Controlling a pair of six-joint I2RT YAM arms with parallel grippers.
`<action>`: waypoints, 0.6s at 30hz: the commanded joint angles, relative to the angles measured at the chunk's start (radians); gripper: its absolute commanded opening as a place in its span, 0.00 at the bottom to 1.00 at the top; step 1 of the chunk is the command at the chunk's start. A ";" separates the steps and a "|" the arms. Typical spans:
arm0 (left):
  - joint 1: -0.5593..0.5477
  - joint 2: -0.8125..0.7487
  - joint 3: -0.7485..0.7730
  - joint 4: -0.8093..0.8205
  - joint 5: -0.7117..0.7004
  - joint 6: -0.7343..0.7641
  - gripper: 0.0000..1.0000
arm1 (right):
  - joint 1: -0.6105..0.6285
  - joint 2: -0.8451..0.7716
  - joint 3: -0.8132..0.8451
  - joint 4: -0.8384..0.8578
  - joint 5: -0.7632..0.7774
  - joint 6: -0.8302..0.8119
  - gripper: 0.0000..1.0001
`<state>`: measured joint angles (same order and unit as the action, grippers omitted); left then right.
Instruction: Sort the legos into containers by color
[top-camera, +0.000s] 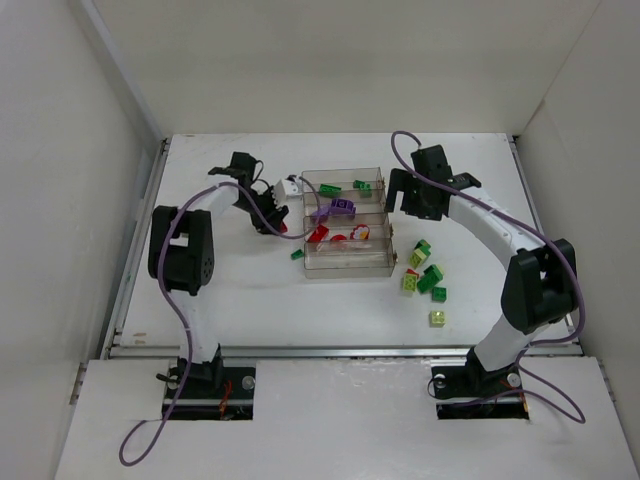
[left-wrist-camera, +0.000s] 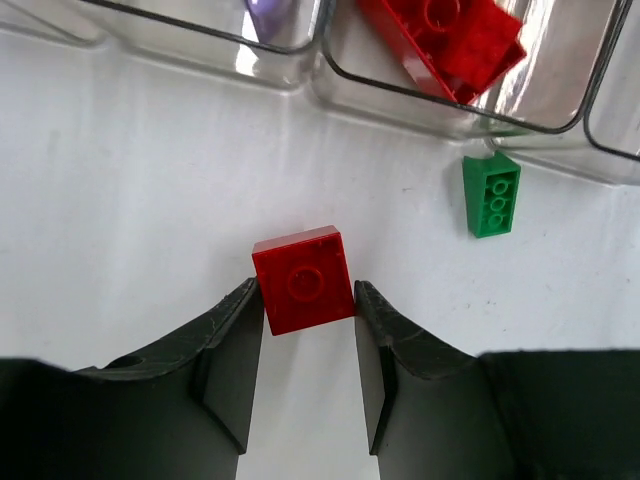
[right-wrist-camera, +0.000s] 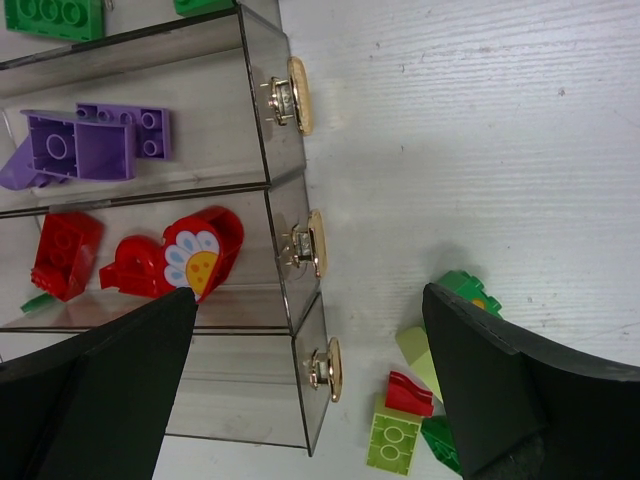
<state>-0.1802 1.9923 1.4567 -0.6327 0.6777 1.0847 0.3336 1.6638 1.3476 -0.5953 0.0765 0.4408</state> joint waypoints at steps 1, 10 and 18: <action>-0.019 -0.127 0.051 0.033 0.061 -0.074 0.00 | -0.007 0.001 0.030 0.048 -0.009 -0.004 1.00; -0.169 -0.106 0.117 0.042 0.105 -0.155 0.06 | -0.007 -0.059 -0.034 0.057 0.005 -0.004 1.00; -0.211 -0.095 0.145 0.051 0.071 -0.195 0.69 | -0.007 -0.088 -0.045 0.057 0.014 -0.013 1.00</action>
<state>-0.4011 1.9068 1.5578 -0.5743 0.7322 0.9173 0.3336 1.6302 1.3033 -0.5755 0.0757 0.4404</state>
